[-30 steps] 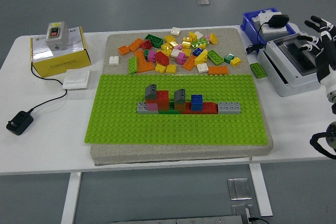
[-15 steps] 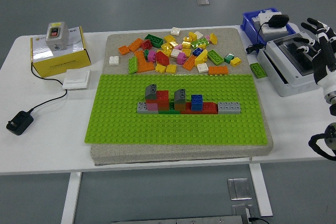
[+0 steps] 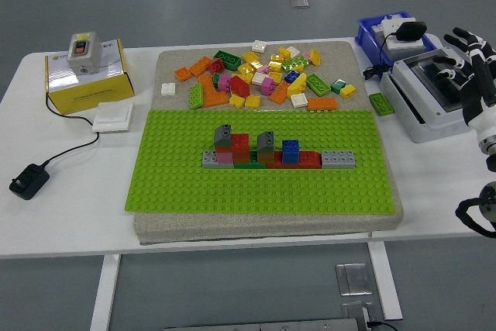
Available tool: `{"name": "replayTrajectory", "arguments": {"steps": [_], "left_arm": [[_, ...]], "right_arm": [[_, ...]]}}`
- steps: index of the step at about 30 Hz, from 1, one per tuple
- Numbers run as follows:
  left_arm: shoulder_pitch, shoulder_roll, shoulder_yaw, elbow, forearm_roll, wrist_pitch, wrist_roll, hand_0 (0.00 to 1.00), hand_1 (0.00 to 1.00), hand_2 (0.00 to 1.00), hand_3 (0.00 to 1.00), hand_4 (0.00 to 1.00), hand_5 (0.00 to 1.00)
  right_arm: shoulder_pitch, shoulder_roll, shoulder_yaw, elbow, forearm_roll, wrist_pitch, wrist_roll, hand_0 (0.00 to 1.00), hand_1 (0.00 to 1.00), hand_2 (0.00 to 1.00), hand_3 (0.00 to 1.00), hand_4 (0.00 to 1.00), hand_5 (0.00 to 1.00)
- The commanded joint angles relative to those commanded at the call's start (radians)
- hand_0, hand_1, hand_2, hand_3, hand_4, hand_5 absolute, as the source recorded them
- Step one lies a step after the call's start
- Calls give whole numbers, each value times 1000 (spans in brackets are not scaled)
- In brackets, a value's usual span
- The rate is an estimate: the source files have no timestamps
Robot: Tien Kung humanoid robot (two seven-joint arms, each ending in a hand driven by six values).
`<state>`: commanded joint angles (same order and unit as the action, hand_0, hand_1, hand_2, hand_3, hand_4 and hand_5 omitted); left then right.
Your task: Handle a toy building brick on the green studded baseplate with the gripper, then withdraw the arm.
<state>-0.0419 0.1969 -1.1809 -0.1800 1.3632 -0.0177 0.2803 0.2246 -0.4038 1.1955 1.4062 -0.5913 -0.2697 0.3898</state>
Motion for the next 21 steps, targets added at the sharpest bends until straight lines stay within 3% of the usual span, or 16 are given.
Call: {"name": "replayTrajectory", "arguments": {"steps": [21], "left_arm": [[-3, -1, -1, 0, -6, 4, 0, 619, 614, 541, 583, 130, 680]], "right_arm": [[-5, 0, 17, 10, 42, 15, 19, 293, 474, 712, 715, 399, 592]]}}
